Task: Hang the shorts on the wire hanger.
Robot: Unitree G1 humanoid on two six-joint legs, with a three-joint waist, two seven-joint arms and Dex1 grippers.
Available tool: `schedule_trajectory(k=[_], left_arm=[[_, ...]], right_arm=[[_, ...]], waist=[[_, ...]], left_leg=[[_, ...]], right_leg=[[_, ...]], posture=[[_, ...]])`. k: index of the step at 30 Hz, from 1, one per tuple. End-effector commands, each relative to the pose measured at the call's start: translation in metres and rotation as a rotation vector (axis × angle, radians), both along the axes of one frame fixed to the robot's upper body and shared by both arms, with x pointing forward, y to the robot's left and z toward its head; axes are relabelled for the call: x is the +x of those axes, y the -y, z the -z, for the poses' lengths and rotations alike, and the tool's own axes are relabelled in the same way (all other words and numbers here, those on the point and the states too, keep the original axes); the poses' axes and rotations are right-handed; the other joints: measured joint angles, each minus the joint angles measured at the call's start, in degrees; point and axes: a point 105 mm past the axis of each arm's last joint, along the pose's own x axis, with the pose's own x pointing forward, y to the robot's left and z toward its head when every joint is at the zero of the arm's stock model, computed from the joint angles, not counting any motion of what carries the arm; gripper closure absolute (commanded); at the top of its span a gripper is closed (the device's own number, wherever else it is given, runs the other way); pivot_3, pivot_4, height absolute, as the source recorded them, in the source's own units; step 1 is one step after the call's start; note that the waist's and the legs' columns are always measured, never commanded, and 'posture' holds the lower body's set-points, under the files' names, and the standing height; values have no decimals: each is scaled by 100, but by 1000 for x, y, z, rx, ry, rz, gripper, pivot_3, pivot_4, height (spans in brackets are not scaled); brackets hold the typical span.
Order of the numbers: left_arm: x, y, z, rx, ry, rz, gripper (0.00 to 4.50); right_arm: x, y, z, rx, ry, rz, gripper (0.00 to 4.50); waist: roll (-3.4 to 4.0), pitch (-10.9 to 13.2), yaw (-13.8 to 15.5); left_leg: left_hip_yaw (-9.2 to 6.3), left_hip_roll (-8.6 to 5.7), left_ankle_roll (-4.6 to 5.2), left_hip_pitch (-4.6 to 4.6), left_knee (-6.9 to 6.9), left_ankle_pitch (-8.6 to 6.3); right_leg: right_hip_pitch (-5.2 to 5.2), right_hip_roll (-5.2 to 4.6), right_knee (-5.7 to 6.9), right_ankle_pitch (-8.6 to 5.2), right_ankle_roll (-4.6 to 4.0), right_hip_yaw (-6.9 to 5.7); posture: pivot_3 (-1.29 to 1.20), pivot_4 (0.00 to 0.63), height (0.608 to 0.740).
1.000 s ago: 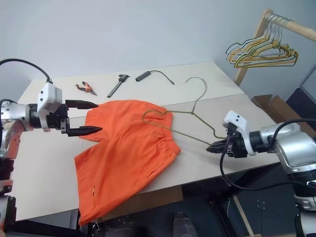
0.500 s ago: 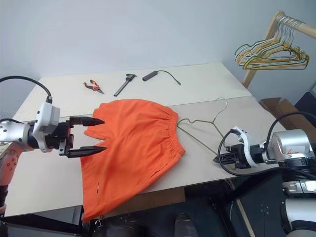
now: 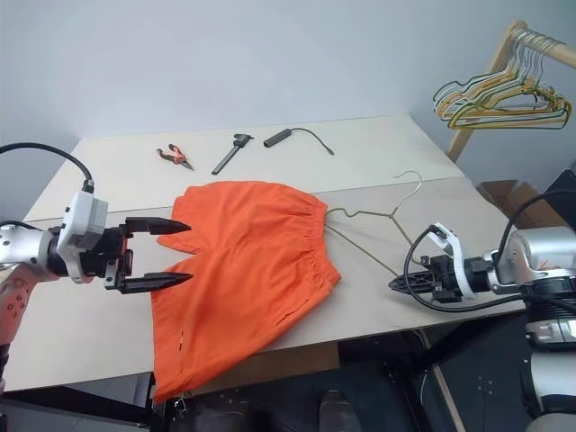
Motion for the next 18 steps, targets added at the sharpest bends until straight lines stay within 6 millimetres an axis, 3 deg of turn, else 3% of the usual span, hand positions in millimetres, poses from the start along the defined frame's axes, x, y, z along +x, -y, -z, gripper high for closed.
schedule_trajectory(k=[1,5,14,18], left_arm=[[-3,0,-10,-1,40,4,24],[-3,1,-9,4,36,7,24],[-5,-1,-9,32,39,6,24],[-6,-4,-10,38,42,-7,24]], right_arm=[[-13,-14,-7,45,-21,-109,4500],[-10,-18,8,3,-56,-132,4500],[33,-28,13,26,-19,-61,4500],[31,-39,8,74,-17,-142,4500]], waist=[[0,1,-7],[-4,8,-25],[0,53,-12],[3,59,71]], left_leg=[[0,1,1,0,0,-1],[2,2,2,15,0,-1],[-2,2,8,64,-7,-5],[-3,0,8,62,-18,-6]], right_leg=[[0,1,-1,0,0,0],[16,2,-6,-1,1,0],[72,3,-21,-3,4,-8],[70,1,-29,-3,4,-8]], posture=[[-31,75,740],[-25,76,740],[7,76,740],[29,75,740]])
